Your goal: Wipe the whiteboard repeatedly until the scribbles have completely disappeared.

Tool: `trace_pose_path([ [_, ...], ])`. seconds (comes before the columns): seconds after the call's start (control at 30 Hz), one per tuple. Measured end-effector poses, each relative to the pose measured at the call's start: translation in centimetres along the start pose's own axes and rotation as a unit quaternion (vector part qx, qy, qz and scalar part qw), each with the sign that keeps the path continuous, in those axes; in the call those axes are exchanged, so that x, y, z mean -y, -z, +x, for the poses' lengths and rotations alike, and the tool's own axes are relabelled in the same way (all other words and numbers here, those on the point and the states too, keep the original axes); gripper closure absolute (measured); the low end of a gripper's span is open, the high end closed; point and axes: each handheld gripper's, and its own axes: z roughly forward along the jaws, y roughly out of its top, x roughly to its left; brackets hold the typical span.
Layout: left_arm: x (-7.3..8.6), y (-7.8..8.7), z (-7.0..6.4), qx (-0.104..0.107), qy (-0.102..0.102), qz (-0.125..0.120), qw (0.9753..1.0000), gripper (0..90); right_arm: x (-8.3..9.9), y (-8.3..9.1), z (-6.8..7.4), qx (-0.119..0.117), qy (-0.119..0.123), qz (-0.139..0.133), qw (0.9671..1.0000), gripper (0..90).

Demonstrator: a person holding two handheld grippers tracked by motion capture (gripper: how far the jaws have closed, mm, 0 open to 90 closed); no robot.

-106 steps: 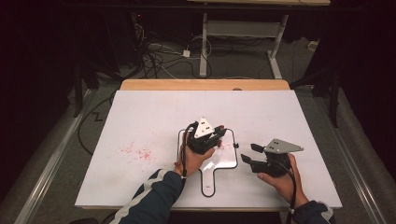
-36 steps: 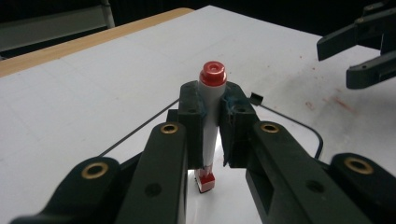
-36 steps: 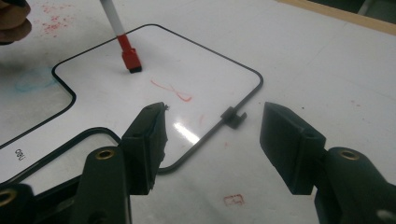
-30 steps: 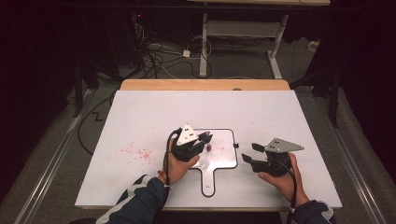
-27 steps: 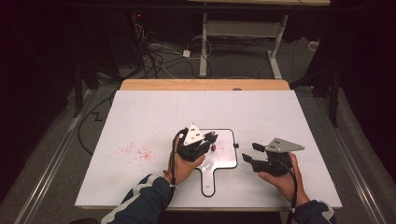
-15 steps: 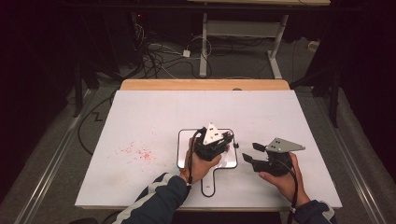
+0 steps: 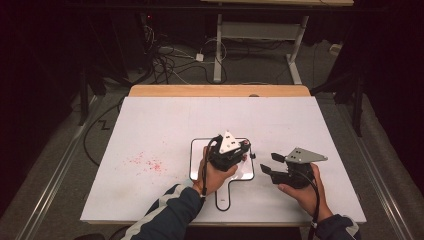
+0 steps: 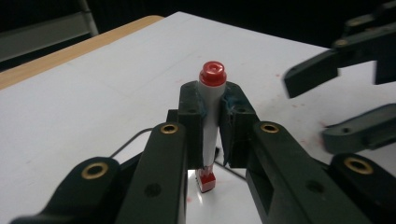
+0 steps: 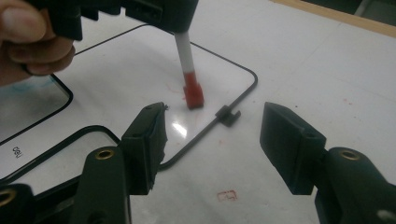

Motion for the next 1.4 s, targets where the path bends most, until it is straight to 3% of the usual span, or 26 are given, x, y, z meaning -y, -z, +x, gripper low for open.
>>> trace_pose_path([
  [0.2,0.5,1.3,2.0,-0.015,0.016,0.008,0.9997,78.6,-0.1,0.0,0.0,0.001,-0.002,-0.003,1.0000,42.1],
  [0.37,0.9,2.3,2.5,0.003,0.033,0.010,0.9994,78.6,-0.1,-0.1,0.0,0.000,0.000,0.000,1.0000,42.1],
  [0.87,-0.2,-0.8,-0.9,0.059,0.021,-0.008,0.9980,78.6,0.0,-0.2,0.1,-0.001,0.001,0.000,1.0000,42.0],
  [0.93,-0.4,-0.9,-1.3,0.055,0.006,-0.003,0.9985,78.6,0.0,-0.1,0.0,-0.002,0.001,-0.001,1.0000,42.0],
  [1.0,-0.5,-0.9,-1.0,0.051,0.007,0.002,0.9987,78.6,0.0,-0.1,0.0,-0.001,0.001,0.000,1.0000,42.0],
  [1.17,-0.5,-0.2,0.7,0.015,0.009,0.016,0.9997,78.6,-0.1,0.0,0.0,0.002,-0.002,-0.002,1.0000,42.0],
  [1.4,0.0,1.2,2.1,0.021,0.025,0.025,0.9991,78.6,-0.1,-0.2,0.1,-0.001,0.000,0.001,1.0000,42.0],
])
